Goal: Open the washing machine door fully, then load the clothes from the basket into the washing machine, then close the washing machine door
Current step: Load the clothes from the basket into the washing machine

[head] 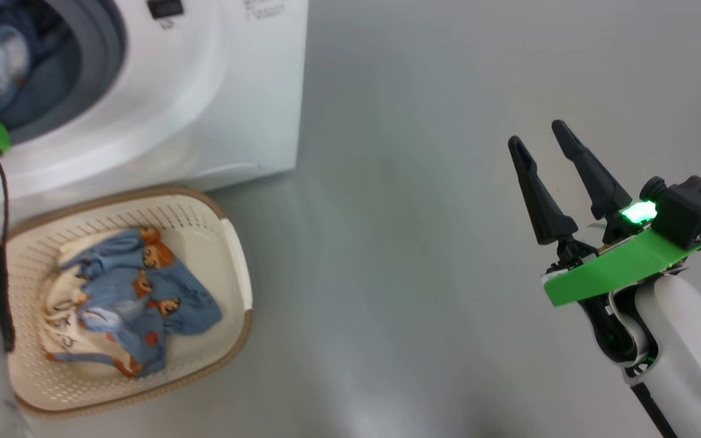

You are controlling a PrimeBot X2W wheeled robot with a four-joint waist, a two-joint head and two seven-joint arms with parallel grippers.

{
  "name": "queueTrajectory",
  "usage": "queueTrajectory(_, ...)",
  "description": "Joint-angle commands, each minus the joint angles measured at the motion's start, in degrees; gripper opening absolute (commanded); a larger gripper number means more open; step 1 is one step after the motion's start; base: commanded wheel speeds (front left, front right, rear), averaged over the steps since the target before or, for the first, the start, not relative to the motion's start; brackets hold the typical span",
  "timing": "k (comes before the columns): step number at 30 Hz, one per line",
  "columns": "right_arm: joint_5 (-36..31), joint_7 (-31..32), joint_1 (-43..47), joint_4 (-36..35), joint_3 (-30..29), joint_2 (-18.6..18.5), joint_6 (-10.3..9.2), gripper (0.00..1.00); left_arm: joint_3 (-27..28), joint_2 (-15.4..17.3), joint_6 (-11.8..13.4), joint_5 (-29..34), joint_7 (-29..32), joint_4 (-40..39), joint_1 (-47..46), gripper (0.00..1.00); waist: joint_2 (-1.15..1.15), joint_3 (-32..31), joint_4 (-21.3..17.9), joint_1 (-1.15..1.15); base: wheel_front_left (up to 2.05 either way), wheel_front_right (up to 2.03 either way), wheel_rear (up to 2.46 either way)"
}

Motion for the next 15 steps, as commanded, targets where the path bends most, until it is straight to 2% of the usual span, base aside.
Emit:
queueTrajectory(1, 0.52, -0.45, 2.60, -0.86, 0.68, -0.44, 0.33, 1.00, 0.22, 2.36, -0.42, -0.25, -0.34, -2.34, 1.84, 1.00, 0.00, -3.47, 1.73, 0.00, 0.00, 0.00, 0.00)
queueTrajectory(15, -0.28, -0.45, 6.35, 1.11, 0.11, -0.80, 0.33, 1.00, -1.48, -3.58, -1.69, -1.85, -0.36, -17.66, 22.51, 1.00, 0.00, -12.80, 5.41, 0.00, 0.00, 0.00, 0.00)
